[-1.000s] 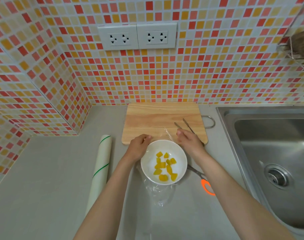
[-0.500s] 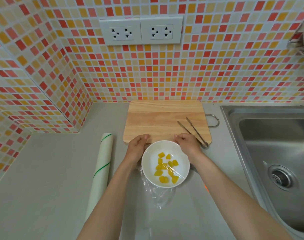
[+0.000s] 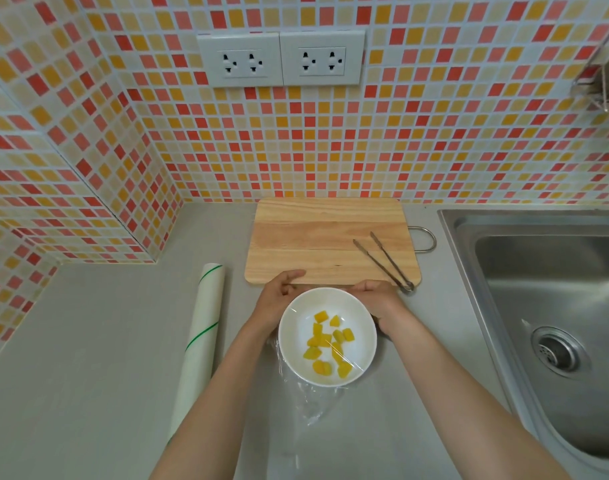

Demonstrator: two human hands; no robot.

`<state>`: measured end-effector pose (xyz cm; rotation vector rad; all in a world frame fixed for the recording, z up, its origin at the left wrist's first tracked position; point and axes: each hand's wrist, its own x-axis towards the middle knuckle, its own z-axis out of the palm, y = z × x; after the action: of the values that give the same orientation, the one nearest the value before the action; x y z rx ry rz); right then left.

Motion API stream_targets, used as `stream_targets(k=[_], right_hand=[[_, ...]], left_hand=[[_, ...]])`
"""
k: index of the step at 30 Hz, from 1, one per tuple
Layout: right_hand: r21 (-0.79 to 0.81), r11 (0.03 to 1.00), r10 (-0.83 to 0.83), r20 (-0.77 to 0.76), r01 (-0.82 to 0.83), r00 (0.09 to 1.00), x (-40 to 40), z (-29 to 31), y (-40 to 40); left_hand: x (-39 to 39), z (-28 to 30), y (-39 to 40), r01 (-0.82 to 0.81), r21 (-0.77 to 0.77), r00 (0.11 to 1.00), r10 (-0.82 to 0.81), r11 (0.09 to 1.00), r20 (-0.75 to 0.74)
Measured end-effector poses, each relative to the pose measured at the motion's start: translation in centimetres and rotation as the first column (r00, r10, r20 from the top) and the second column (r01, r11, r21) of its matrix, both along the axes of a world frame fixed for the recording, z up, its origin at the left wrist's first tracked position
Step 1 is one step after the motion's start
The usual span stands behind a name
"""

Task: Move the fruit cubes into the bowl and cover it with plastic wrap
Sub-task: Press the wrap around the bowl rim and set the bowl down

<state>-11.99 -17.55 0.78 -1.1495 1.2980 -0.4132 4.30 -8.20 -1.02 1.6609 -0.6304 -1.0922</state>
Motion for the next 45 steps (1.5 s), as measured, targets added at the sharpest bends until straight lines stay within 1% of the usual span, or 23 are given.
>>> stream_targets(k=[3, 6, 9, 10, 12, 14, 17, 19, 22, 24, 27, 29, 30, 31, 32, 33, 35, 36, 38, 39, 41, 43, 45], right_hand=[[-0.008, 1.000, -0.020, -0.035, 0.019, 0.999, 0.2, -0.1, 0.0], [-0.003, 0.998, -0.056, -0.032, 0.056, 0.998, 0.1, -0.4, -0.2], [-0.009, 0.999, -0.052, -0.055, 0.051, 0.997, -0.4, -0.6, -0.3], [-0.035, 0.998, -0.046, -0.079, 0.043, 0.996, -0.5, -0.6, -0.3], [-0.112, 0.993, -0.036, -0.129, 0.021, 0.991, -0.5, -0.6, -0.3], [-0.187, 0.982, -0.047, -0.110, 0.025, 0.993, -0.3, -0.6, -0.2], [-0.196, 0.977, -0.073, 0.034, 0.078, 0.997, -0.3, -0.6, 0.3], [-0.170, 0.982, -0.067, 0.082, 0.080, 0.994, -0.5, -0.5, 0.8], [-0.154, 0.986, -0.050, 0.055, 0.058, 0.997, -1.2, -0.9, 1.1], [-0.172, 0.985, 0.006, 0.011, -0.004, 1.000, -1.7, -1.2, 1.3], [-0.303, 0.941, 0.106, -0.151, -0.148, 0.983, -2.1, -1.4, 1.4], [-0.447, 0.876, 0.084, -0.232, -0.183, 0.969, -2.1, -0.5, 1.4], [-0.541, 0.823, 0.048, -0.234, -0.171, 0.971, -2.1, 0.0, 1.4], [-0.627, 0.768, 0.007, -0.197, -0.132, 0.980, -2.1, 0.6, 1.5], [-0.674, 0.735, -0.004, -0.118, -0.077, 0.993, -2.2, 1.2, 1.8], [-0.678, 0.734, 0.019, -0.021, -0.029, 1.000, -2.3, 1.7, 2.4], [-0.616, 0.788, 0.131, 0.140, -0.018, 0.981, -2.4, 1.9, 3.8], [-0.573, 0.818, 0.180, 0.167, -0.053, 0.969, -2.3, 1.6, 4.7], [-0.522, 0.846, 0.214, 0.145, -0.109, 0.966, -1.9, 0.6, 6.3], [-0.507, 0.857, 0.192, 0.145, -0.094, 0.971, -1.8, 0.1, 6.7], [-0.405, 0.914, 0.087, 0.237, 0.017, 0.967, -1.6, -0.6, 7.0], [-0.218, 0.969, -0.031, 0.366, 0.118, 0.930, -1.4, -1.1, 6.9], [-0.005, 0.990, -0.123, 0.495, 0.144, 0.860, -1.2, -1.4, 6.9]], left_hand=[[-0.2, -0.5, 0.0, -0.050, -0.024, 0.990, 0.052, 0.998, 0.128], [-0.3, -0.4, 0.4, -0.091, -0.063, 0.964, 0.104, 0.994, 0.243], [0.0, 0.6, 1.4, -0.217, -0.105, 0.869, 0.241, 0.970, 0.432], [-0.1, 1.2, 2.1, -0.265, -0.150, 0.836, 0.305, 0.952, 0.456], [-1.4, 2.4, 4.0, -0.336, -0.273, 0.808, 0.425, 0.901, 0.409], [-4.0, 2.8, 6.2, -0.328, -0.320, 0.822, 0.436, 0.889, 0.366], [-8.3, 2.3, 8.1, -0.206, -0.240, 0.883, 0.286, 0.949, 0.373], [-9.5, 2.0, 7.9, -0.221, -0.223, 0.913, 0.282, 0.950, 0.296], [-8.9, 1.9, 7.0, -0.300, -0.213, 0.909, 0.346, 0.930, 0.231], [-7.9, 1.7, 6.6, -0.303, -0.213, 0.915, 0.346, 0.929, 0.207], [-6.4, 1.8, 6.0, -0.293, -0.206, 0.933, 0.326, 0.934, 0.153], [-5.6, 2.1, 5.8, -0.299, -0.204, 0.934, 0.330, 0.932, 0.138], [-5.4, 2.3, 6.0, -0.306, -0.216, 0.927, 0.342, 0.927, 0.156], [-5.4, 2.4, 6.2, -0.315, -0.234, 0.918, 0.358, 0.920, 0.173], [-5.5, 2.3, 6.6, -0.321, -0.253, 0.912, 0.370, 0.913, 0.179], [-5.8, 2.0, 7.0, -0.319, -0.264, 0.913, 0.370, 0.910, 0.172], [-6.7, 1.3, 7.6, -0.312, -0.260, 0.933, 0.346, 0.914, 0.095], [-7.1, 1.0, 7.6, -0.318, -0.248, 0.941, 0.337, 0.915, 0.037], [-7.7, 0.6, 7.2, -0.358, -0.229, 0.933, 0.358, 0.905, -0.046], [-7.8, 0.6, 6.8, -0.393, -0.219, 0.920, 0.382, 0.893, -0.090], [-7.8, 0.5, 6.1, -0.469, -0.179, 0.872, 0.422, 0.865, -0.246], [-7.7, 0.5, 5.6, -0.532, -0.140, 0.805, 0.447, 0.835, -0.391], [-7.9, 0.3, 5.4, -0.576, -0.121, 0.747, 0.460, 0.809, -0.481]])
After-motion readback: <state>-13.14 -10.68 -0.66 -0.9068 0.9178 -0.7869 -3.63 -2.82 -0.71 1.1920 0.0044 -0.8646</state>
